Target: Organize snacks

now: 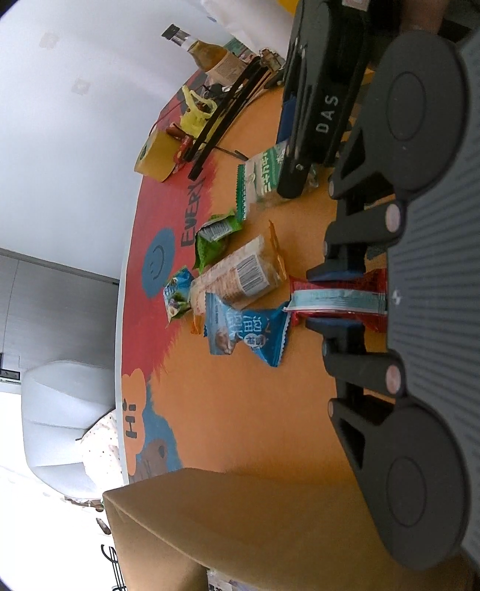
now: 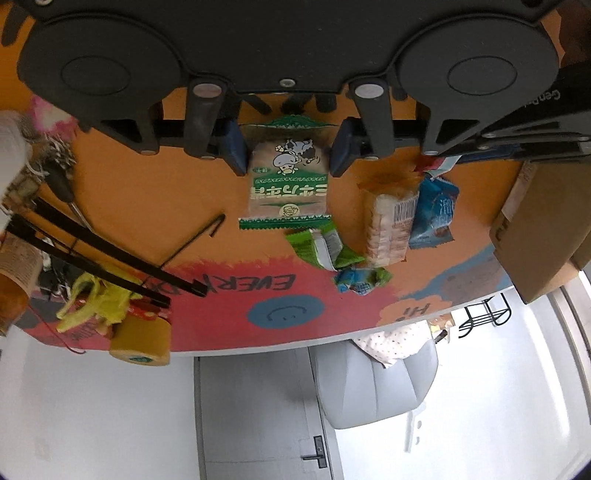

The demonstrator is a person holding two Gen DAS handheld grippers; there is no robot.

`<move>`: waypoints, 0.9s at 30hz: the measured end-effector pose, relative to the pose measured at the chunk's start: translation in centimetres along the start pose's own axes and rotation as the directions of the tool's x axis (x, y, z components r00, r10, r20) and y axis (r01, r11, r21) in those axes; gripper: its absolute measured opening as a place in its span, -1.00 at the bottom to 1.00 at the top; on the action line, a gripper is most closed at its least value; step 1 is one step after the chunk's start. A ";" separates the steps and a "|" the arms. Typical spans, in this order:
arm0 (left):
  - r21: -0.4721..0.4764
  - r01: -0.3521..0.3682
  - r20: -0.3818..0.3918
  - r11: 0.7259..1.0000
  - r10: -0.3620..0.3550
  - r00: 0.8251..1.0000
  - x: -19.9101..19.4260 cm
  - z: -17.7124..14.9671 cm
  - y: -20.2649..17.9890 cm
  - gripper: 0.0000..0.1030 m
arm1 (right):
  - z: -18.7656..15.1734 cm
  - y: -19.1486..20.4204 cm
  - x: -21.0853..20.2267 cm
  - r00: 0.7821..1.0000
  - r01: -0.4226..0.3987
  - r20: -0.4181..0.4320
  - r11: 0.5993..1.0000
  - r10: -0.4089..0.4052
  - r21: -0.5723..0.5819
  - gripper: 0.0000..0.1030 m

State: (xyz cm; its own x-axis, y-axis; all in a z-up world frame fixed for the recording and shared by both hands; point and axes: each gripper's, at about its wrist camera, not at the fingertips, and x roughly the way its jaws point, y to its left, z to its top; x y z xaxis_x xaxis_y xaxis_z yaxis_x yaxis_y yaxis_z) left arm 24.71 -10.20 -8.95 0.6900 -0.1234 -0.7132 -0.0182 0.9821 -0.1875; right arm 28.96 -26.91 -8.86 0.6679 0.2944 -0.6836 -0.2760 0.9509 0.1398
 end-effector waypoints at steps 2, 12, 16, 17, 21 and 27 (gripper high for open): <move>0.007 -0.005 0.004 1.000 0.005 1.000 0.0 -0.2 -0.2 -0.57 | -0.3 -0.1 -0.5 1.000 0.001 -0.006 1.000 -0.001 0.003 -0.11; 0.116 -0.054 0.005 0.992 0.053 0.999 -0.1 -0.8 -1.6 -0.60 | -1.0 0.2 -1.4 0.999 0.047 -0.027 0.999 -0.047 -0.008 0.04; 0.090 -0.029 -0.007 0.996 0.029 1.000 -0.3 -0.7 -1.1 -0.62 | -1.0 0.8 -0.8 0.999 0.046 -0.023 0.998 -0.047 -0.037 0.04; 0.084 -0.027 -0.007 0.996 0.028 1.000 -0.4 -0.7 -1.0 -0.63 | -1.0 1.0 -0.7 0.998 0.058 -0.020 0.997 -0.059 -0.051 -0.07; 0.077 -0.024 0.004 0.997 0.023 1.000 -0.9 -0.6 -0.8 -0.63 | -1.0 1.0 -1.1 0.999 0.031 -0.021 0.999 -0.032 -0.044 -0.10; 0.077 -0.020 0.040 0.997 0.017 0.999 -2.5 0.1 -0.8 -0.64 | -0.5 1.4 -3.2 0.999 0.021 0.035 0.999 -0.019 -0.038 -0.10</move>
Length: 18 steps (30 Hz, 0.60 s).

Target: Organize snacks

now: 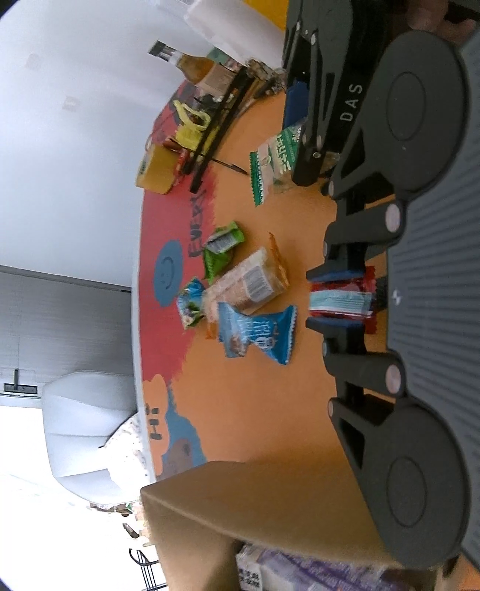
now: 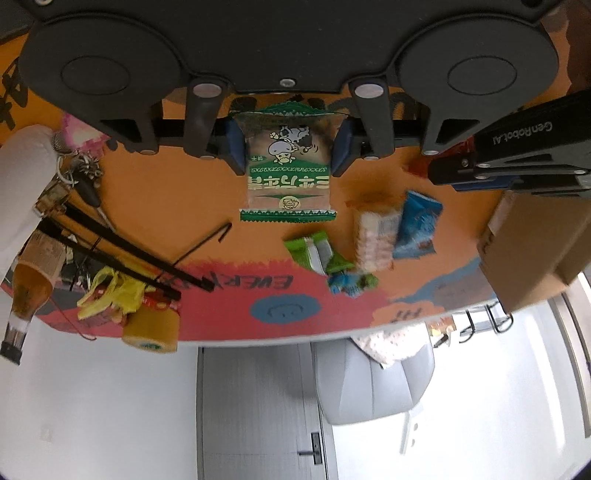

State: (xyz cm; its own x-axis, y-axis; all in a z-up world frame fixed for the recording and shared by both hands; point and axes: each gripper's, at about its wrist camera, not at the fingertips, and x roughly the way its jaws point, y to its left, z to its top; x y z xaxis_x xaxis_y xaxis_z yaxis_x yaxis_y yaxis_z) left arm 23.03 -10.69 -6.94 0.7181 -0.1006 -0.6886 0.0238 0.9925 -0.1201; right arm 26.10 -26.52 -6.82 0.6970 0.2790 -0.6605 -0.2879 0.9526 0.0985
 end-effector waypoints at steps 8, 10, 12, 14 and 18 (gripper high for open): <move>-0.006 0.007 0.065 1.000 -0.007 0.998 -2.7 1.1 0.3 -0.94 | 1.3 0.9 -2.4 0.998 -0.017 0.059 1.000 0.017 0.002 -0.10; -0.013 0.013 0.064 1.000 -0.012 0.998 -3.0 1.3 0.5 -0.95 | 1.4 1.0 -2.8 0.998 -0.016 0.069 1.000 0.016 0.000 -0.10; -0.010 0.014 0.062 1.000 -0.013 0.998 -3.3 1.3 0.5 -0.95 | 1.2 1.0 -3.1 0.997 -0.019 0.069 1.000 0.019 0.002 -0.10; -0.013 0.022 0.048 1.000 -0.022 0.999 -3.4 1.1 0.6 -0.90 | 0.9 0.9 -3.1 0.998 -0.024 0.062 1.000 0.023 0.009 -0.10; 0.008 0.011 -0.006 1.000 -0.011 1.000 -2.7 0.2 0.4 -0.70 | 0.2 0.7 -3.4 0.998 -0.017 0.055 1.000 0.016 0.019 -0.10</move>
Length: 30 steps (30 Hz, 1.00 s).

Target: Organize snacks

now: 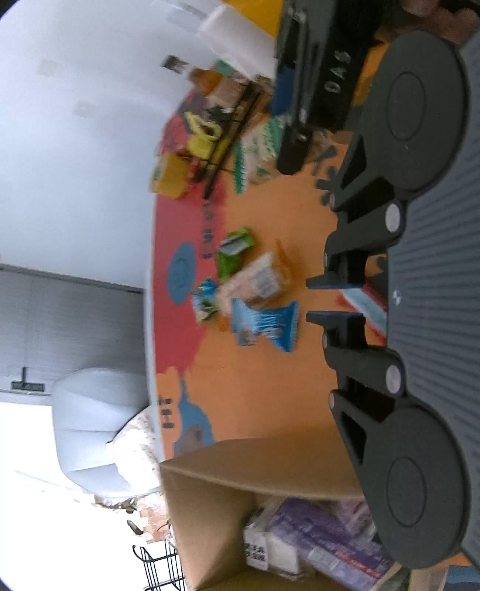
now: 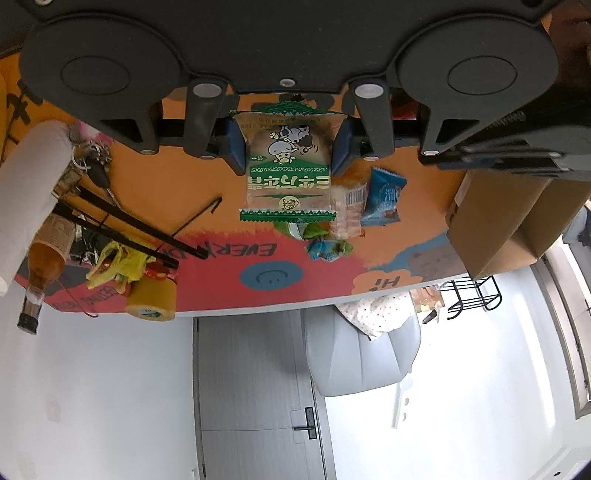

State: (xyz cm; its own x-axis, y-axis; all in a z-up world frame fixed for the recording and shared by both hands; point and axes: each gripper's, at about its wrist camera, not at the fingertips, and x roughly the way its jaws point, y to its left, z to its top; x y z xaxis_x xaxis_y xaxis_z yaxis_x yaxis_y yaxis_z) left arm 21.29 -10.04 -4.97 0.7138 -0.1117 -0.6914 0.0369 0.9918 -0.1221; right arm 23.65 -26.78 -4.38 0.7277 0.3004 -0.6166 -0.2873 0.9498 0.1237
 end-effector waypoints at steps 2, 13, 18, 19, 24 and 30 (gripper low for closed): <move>0.021 0.004 -0.010 1.000 -0.004 1.000 0.7 -0.7 -0.2 -0.40 | -0.5 -0.4 0.0 1.000 0.006 -0.008 1.000 -0.005 0.014 -0.10; 0.039 0.013 -0.049 0.999 -0.011 0.999 2.9 -2.6 0.2 0.06 | -1.6 -0.9 0.0 0.999 0.047 -0.029 0.998 -0.046 0.051 -0.10; 0.030 0.015 -0.045 0.999 -0.013 0.999 2.4 -3.0 0.5 -0.64 | -1.5 -0.2 -0.2 0.999 0.027 -0.021 0.999 -0.026 0.043 -0.10; 0.028 0.018 -0.050 0.999 -0.017 0.999 2.3 -2.9 0.5 -0.64 | -1.4 0.0 -0.4 1.000 0.021 -0.018 0.999 -0.020 0.041 -0.10; 0.007 0.029 -0.025 1.000 -0.028 0.999 1.2 -2.6 1.0 -0.64 | -1.1 0.6 -0.7 1.000 -0.001 -0.007 0.999 0.001 0.035 -0.10; -0.009 0.039 0.031 0.999 -0.039 0.999 -1.0 -1.4 1.6 -0.64 | -0.2 2.3 -0.9 0.999 -0.037 0.018 0.999 0.037 0.015 -0.10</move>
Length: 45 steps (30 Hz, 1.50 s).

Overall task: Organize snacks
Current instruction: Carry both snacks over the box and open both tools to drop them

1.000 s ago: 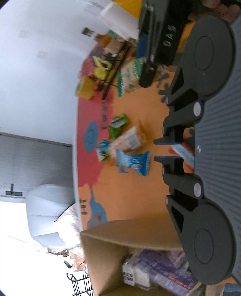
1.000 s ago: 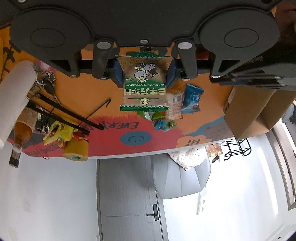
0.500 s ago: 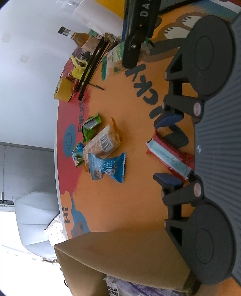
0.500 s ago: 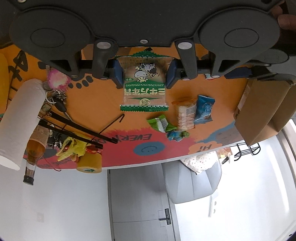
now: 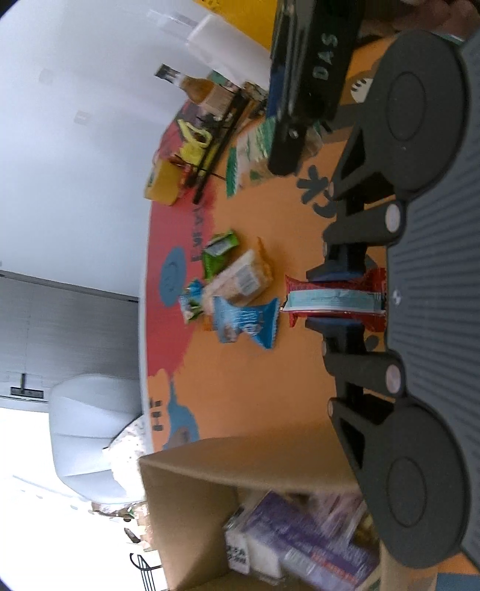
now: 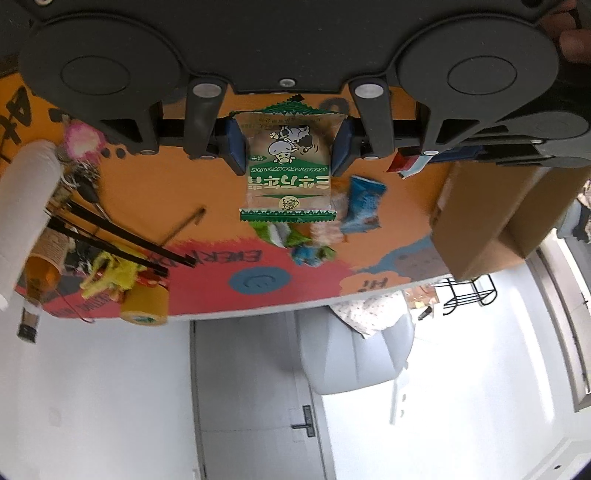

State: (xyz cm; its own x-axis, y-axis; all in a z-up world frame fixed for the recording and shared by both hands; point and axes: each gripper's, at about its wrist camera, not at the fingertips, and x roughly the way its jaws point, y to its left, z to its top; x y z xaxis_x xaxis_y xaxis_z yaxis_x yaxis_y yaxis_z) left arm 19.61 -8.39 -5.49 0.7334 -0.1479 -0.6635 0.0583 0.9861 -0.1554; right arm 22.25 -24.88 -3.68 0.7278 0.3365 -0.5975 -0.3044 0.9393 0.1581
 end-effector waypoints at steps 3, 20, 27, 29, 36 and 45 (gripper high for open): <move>-0.011 0.009 0.023 1.000 -0.009 1.000 -1.1 0.8 0.4 -0.64 | 0.6 0.9 -0.2 1.000 -0.017 0.018 1.000 0.018 -0.010 -0.10; -0.093 -0.113 0.149 0.989 0.126 0.981 -7.1 4.2 7.0 -0.64 | 4.2 8.5 0.4 0.983 -0.162 0.073 0.981 0.171 -0.109 -0.10; -0.154 -0.185 0.127 0.970 0.206 0.970 -7.9 4.2 11.6 -0.64 | 5.2 12.3 1.5 0.971 -0.225 0.054 0.964 0.234 -0.141 -0.10; -0.166 -0.192 0.115 0.967 0.212 0.971 -7.7 4.2 12.5 -0.64 | 5.6 13.1 2.0 0.968 -0.237 0.047 0.961 0.246 -0.143 -0.10; -0.224 -0.184 0.101 0.957 0.211 0.972 -8.1 3.9 14.7 -0.57 | 6.4 15.0 3.7 0.964 -0.256 0.035 0.955 0.264 -0.149 -0.10; -0.239 -0.187 0.110 0.953 0.218 0.970 -8.6 3.8 16.0 0.14 | 6.3 15.3 3.3 0.963 -0.261 0.043 0.960 0.266 -0.104 0.12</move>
State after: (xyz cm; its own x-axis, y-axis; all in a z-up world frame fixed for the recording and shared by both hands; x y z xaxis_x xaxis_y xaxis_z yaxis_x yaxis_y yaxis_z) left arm 16.80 8.89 0.49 0.7987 0.0798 -0.5965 -0.2435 0.9493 -0.1991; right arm 23.86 -9.03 1.71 0.6460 0.5771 -0.4997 -0.5459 0.8068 0.2259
